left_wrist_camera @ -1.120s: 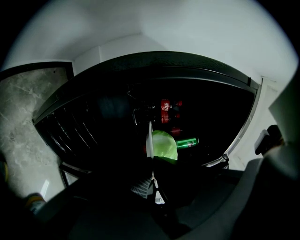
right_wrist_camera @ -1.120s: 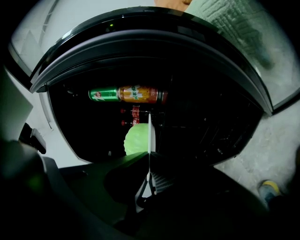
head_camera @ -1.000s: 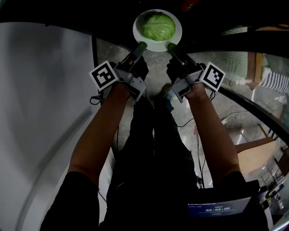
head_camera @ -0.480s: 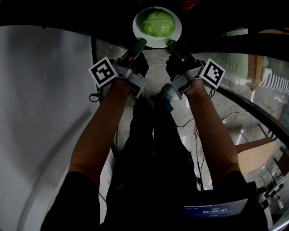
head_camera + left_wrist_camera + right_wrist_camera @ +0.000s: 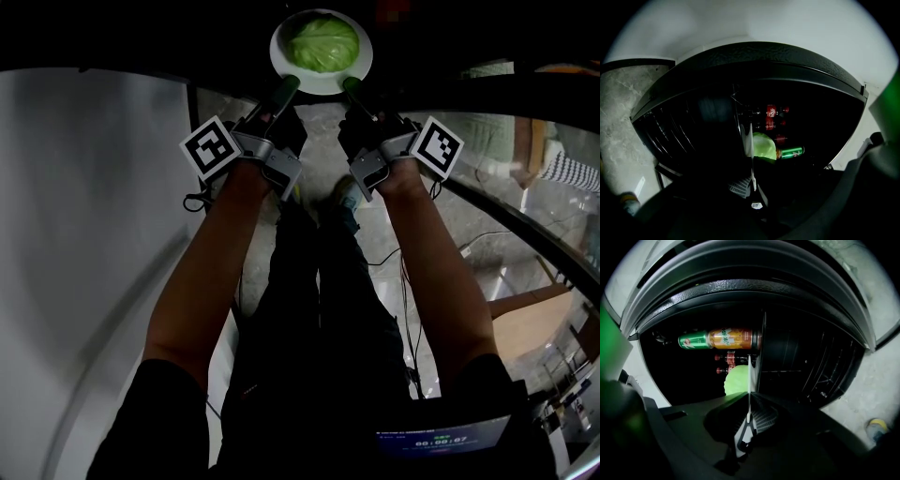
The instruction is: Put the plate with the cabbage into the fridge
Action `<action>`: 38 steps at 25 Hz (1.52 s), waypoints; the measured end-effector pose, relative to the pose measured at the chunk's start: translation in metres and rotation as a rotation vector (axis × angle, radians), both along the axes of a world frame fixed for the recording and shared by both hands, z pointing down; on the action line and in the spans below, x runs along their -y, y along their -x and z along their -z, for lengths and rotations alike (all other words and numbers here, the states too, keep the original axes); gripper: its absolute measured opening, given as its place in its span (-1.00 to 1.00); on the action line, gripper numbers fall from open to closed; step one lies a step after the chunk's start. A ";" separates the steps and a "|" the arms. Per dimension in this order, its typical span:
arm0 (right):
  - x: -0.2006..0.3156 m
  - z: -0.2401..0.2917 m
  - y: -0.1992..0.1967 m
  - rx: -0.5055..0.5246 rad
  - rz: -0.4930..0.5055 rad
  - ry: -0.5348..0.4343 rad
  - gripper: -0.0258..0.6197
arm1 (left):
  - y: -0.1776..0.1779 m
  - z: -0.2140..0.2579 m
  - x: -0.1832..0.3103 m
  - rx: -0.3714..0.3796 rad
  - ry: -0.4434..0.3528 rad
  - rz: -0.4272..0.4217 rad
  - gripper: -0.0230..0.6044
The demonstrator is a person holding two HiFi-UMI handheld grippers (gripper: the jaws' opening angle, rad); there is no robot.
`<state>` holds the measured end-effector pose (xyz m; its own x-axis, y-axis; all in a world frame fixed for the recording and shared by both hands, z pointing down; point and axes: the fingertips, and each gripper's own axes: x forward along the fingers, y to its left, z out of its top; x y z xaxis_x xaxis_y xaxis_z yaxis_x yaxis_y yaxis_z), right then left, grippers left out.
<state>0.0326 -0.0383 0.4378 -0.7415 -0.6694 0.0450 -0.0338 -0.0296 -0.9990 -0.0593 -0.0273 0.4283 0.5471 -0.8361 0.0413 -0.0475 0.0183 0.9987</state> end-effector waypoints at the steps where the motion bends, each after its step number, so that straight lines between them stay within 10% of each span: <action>1: 0.000 0.000 0.000 -0.002 -0.002 0.002 -0.87 | 0.000 0.000 0.000 0.001 0.000 0.004 -0.89; 22: -0.004 -0.002 -0.008 -0.053 0.017 -0.034 -0.84 | 0.031 -0.002 -0.004 0.019 -0.026 0.081 -0.89; 38: -0.021 0.025 -0.020 -0.791 0.104 -0.456 -0.90 | 0.024 0.029 -0.021 0.817 -0.254 -0.090 -0.90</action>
<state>0.0521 -0.0177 0.4125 -0.6644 -0.6785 0.3133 -0.6933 0.4030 -0.5975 -0.0835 -0.0063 0.3994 0.4914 -0.8285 0.2686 -0.7441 -0.2391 0.6238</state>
